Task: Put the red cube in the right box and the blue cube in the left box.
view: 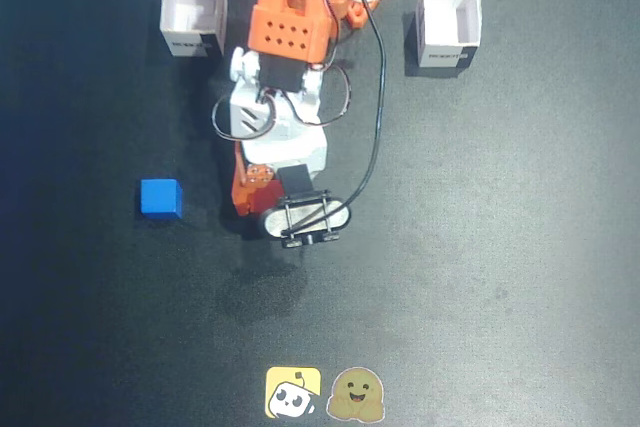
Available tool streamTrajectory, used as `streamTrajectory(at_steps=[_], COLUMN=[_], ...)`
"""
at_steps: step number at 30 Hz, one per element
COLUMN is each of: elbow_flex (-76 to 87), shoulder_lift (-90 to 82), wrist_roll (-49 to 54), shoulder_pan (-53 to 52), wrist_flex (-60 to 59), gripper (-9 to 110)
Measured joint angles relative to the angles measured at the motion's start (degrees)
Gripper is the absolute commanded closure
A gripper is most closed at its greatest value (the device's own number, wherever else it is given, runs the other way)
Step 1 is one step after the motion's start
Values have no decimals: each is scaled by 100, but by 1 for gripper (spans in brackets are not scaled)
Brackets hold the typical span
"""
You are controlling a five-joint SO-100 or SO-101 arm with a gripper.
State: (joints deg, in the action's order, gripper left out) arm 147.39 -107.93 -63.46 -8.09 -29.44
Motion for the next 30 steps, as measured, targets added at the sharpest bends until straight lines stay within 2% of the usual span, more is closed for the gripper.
streamTrajectory(at_steps=[7,13,21,30], elbow_flex=[-9,0,0,9], shoulder_lift=[-9,-62,-1424,-2742], wrist_roll=[114,62,114,62], shoulder_pan=[-35,-88,-316,-1134], wrist_flex=[105,149,-1055,-2171], gripper=[93,94,94,94])
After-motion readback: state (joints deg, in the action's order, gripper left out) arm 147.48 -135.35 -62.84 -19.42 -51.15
